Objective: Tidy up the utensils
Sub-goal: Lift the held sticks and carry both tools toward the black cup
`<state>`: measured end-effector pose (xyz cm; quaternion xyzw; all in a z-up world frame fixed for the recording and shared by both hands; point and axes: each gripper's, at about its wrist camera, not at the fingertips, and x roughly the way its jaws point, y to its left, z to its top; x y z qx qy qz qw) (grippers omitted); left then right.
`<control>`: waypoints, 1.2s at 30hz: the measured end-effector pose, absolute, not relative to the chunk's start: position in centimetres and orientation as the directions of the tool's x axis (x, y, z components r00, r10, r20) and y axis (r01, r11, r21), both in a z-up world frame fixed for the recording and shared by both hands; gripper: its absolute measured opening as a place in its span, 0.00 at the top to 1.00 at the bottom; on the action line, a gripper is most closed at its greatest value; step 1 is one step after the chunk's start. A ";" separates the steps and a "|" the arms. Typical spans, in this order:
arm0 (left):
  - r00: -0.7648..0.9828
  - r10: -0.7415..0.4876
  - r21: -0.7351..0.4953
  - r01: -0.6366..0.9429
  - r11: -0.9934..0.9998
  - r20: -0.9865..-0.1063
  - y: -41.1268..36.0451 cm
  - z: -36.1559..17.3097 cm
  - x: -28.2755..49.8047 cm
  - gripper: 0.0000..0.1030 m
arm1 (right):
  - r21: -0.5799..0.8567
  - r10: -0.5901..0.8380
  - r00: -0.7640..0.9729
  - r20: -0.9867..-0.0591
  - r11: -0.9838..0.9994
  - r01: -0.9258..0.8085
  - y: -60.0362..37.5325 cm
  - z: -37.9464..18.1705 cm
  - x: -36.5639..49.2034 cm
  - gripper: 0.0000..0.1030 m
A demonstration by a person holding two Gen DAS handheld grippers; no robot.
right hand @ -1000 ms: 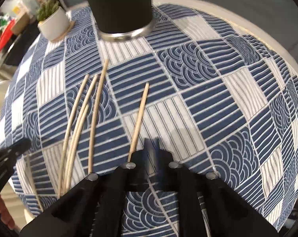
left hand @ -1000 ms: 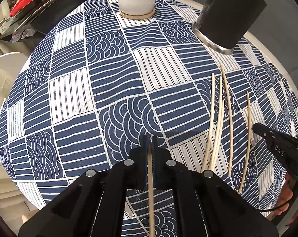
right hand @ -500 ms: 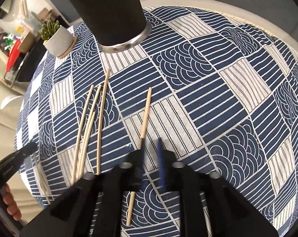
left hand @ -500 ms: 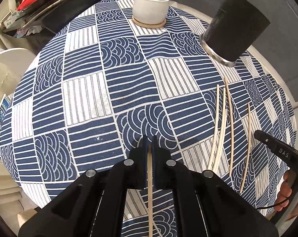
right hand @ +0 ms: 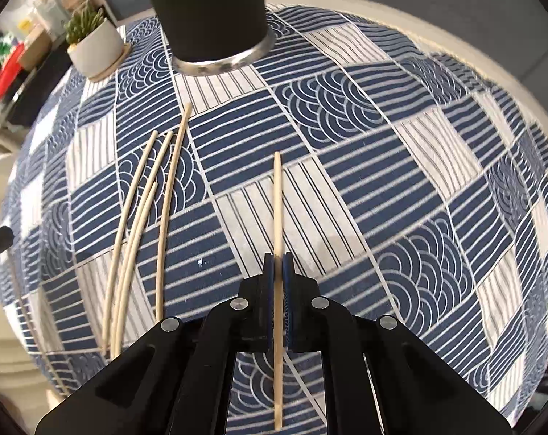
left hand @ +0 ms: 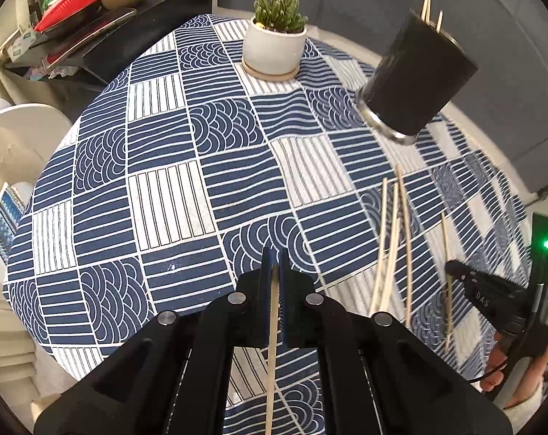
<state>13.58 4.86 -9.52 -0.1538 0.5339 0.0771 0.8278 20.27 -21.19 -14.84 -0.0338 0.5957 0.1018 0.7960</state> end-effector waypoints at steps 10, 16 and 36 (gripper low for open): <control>0.497 -0.039 -0.191 -0.260 0.947 -0.867 5.2 -5.8 14.2 0.96 | 0.130 0.187 0.423 -0.887 0.978 -0.162 -24.6 -7.6 20.4 0.96; 0.554 -0.042 -0.193 -0.219 0.956 -0.832 4.8 -2.8 14.6 0.96 | 0.161 0.221 0.496 -0.840 0.974 -0.160 -24.5 -4.4 20.9 0.95; 0.639 -0.062 -0.119 -0.047 0.992 -0.767 4.8 5.7 20.9 0.96 | 0.235 0.261 0.654 -0.710 0.963 -0.129 -22.3 4.4 23.4 0.95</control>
